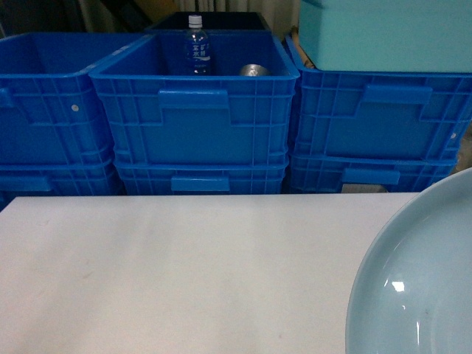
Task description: Place blue tray on left shelf second layer neatly
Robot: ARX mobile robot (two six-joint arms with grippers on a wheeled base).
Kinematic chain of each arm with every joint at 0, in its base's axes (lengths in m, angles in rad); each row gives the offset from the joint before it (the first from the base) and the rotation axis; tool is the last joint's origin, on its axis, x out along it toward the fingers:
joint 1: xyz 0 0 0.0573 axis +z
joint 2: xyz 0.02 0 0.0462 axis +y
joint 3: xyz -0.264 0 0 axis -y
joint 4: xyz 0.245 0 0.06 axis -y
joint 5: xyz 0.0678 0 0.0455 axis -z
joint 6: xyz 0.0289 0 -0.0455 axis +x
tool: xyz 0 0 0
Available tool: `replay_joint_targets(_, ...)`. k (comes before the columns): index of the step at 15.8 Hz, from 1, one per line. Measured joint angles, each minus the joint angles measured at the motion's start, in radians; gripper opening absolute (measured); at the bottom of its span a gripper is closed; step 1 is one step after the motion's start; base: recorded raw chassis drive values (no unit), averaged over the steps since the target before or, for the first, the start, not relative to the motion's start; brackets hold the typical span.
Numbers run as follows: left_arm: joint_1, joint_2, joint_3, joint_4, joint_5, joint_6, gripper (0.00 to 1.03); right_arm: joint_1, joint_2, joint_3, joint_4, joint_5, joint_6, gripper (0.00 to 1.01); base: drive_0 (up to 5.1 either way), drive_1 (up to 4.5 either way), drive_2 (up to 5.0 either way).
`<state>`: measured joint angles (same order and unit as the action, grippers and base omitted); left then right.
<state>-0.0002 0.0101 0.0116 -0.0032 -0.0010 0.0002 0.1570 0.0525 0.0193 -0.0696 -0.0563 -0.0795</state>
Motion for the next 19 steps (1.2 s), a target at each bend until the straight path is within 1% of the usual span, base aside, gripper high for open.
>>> replay_joint_targets(19,0.000,0.000,0.000,0.000,0.000,0.000,0.98,0.000,0.000,0.000,0.000,0.000,0.000,0.02,-1.0,-1.04,-1.0)
